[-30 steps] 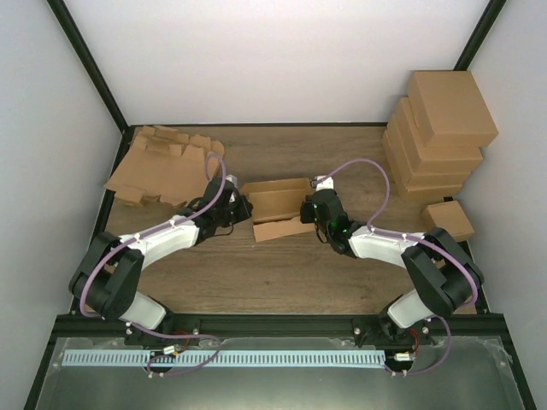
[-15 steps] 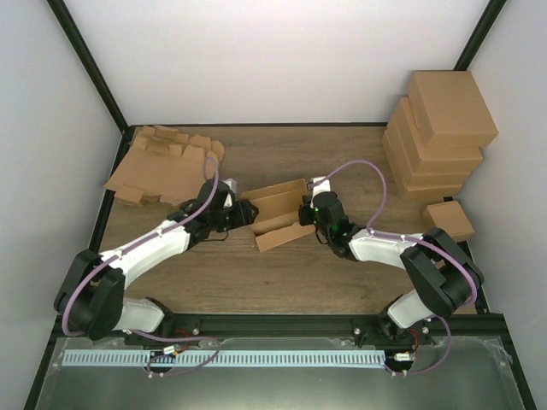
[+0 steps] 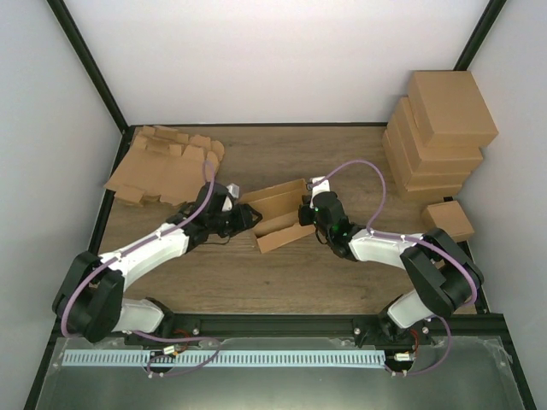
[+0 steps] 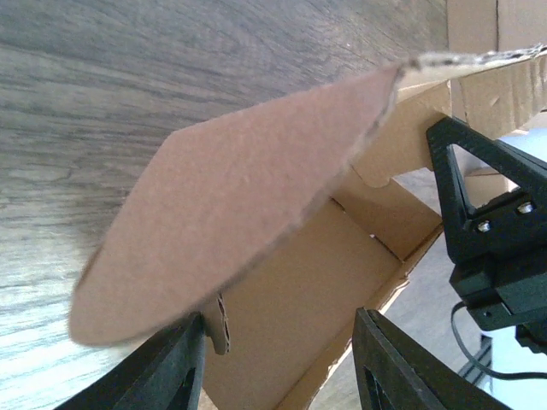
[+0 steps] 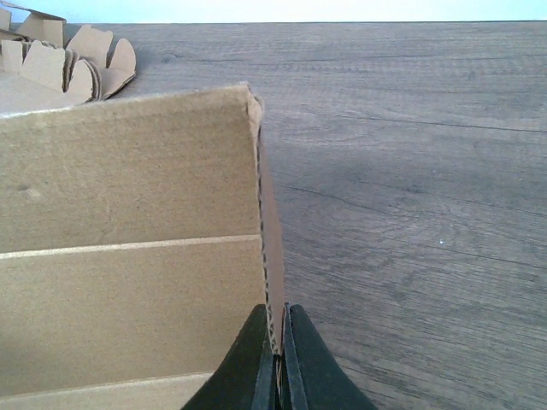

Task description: Fold the paper box

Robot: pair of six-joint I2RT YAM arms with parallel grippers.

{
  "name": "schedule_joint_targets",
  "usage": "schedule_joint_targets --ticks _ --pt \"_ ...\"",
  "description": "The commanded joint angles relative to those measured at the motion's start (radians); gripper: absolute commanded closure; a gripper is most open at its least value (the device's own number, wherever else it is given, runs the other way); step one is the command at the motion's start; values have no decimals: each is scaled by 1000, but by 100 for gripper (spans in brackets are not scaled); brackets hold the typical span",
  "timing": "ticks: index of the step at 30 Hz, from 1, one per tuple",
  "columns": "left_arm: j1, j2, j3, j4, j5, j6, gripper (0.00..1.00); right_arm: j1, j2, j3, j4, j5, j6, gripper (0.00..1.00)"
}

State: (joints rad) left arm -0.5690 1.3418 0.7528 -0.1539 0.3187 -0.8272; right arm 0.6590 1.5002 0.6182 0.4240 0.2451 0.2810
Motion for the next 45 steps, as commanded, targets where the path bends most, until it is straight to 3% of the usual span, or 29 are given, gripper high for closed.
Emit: schedule_joint_targets --ticks 1,17,22,26,30,35,43,45 --pt "2 12 -28 84 73 -76 50 12 -13 9 -18 5 -6 99" --pt "-5 87 -57 147 75 -72 50 11 -24 3 -17 6 -6 99" --pt "-9 8 -16 -12 21 32 32 11 -12 10 -18 14 -9 99" --pt "-8 -91 5 -179 -35 95 8 11 -7 14 -18 15 -9 99" --pt "-8 -190 13 -293 -81 124 0 12 -6 16 -15 16 -18 99" --pt "12 -208 93 -362 -114 218 0 12 -8 8 -7 3 -24 99" --pt "42 -52 388 -471 -191 520 0 11 -12 9 -13 -43 -53 99" --pt "41 12 448 -482 -147 623 8 11 -10 13 -17 -55 -59 99"
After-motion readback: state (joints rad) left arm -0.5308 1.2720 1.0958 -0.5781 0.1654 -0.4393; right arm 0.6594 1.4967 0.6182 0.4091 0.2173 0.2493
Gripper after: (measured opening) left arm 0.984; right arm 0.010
